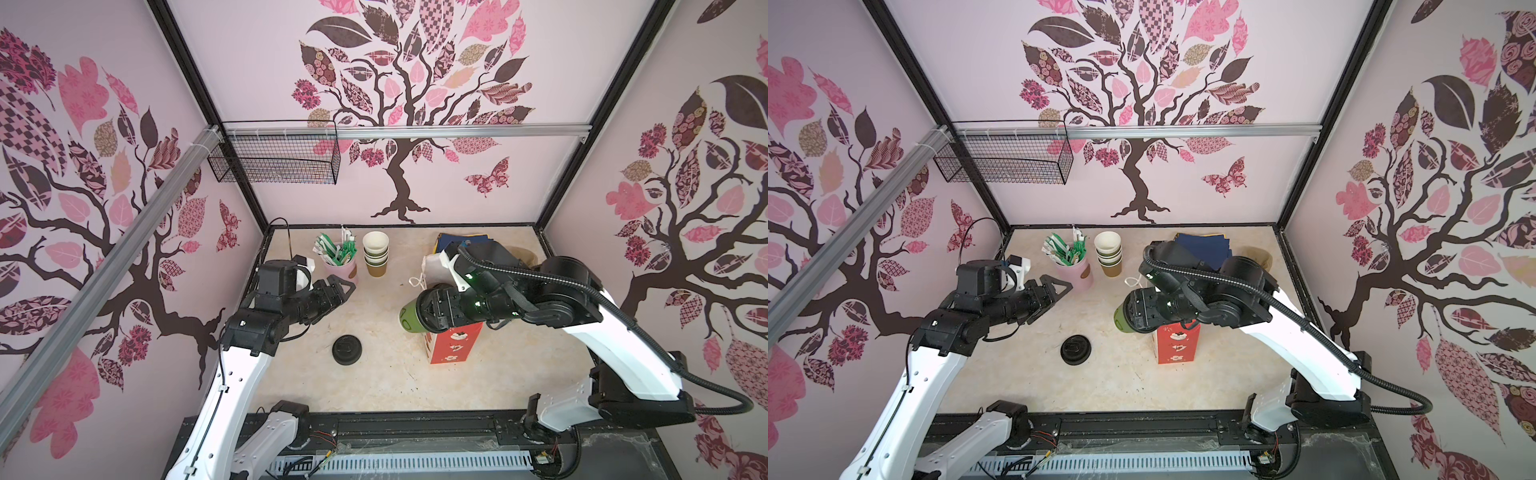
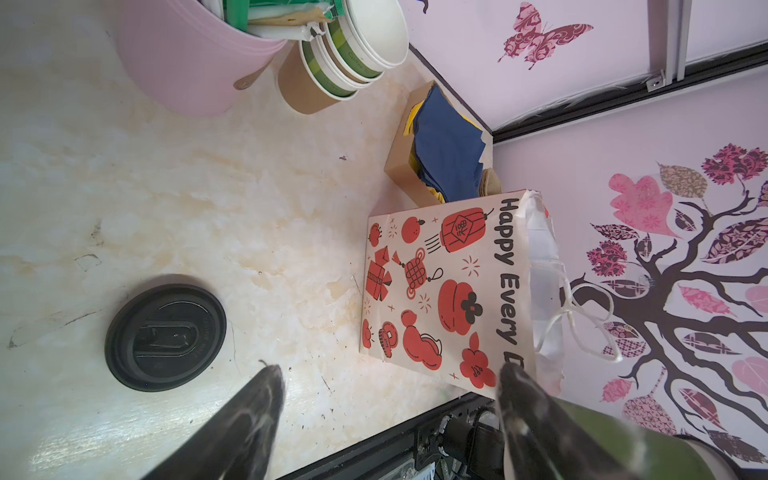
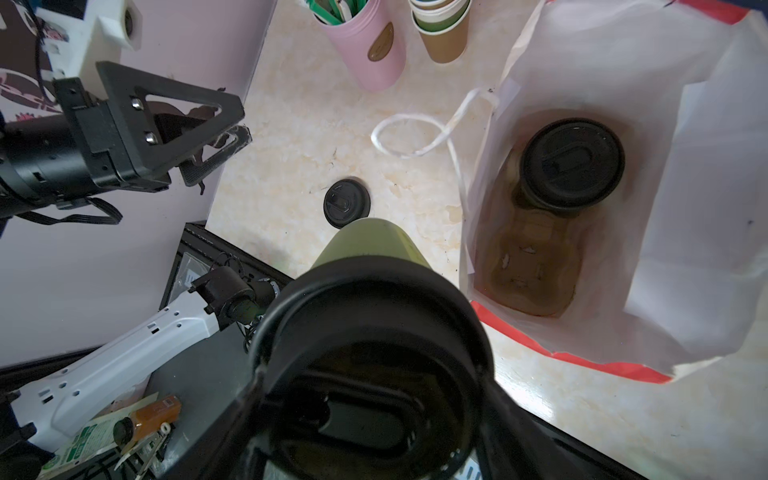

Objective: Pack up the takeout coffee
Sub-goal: 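Carry the cup over the bag while the left gripper reaches its handle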

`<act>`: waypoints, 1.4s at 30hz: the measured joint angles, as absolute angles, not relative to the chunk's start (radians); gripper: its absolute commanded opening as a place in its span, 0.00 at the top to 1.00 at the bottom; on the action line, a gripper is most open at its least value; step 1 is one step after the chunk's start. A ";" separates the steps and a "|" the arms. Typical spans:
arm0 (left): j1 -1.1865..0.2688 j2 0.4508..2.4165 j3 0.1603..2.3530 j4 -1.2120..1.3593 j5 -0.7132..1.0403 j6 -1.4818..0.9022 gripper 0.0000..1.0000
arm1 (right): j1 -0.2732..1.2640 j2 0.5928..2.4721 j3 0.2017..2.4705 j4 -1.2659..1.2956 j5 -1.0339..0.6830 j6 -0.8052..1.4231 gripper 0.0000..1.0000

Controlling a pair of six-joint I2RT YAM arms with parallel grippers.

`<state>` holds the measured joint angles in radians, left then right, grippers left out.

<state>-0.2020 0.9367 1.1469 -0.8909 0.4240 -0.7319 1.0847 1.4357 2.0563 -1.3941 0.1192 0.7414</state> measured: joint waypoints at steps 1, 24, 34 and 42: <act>-0.202 0.941 1.150 -0.889 0.424 -0.732 0.16 | 1.074 1.425 2.056 -1.394 0.119 0.742 0.27; -0.451 1.046 1.225 -0.677 0.510 -0.728 0.15 | 0.796 1.380 1.988 -1.402 0.149 0.738 0.28; -0.518 1.118 1.230 -0.617 0.518 -0.736 0.16 | 0.776 1.454 1.877 -1.406 0.131 0.715 0.27; -0.520 1.171 1.272 -0.606 0.547 -0.737 0.21 | 0.760 1.536 1.831 -1.410 0.131 0.686 0.27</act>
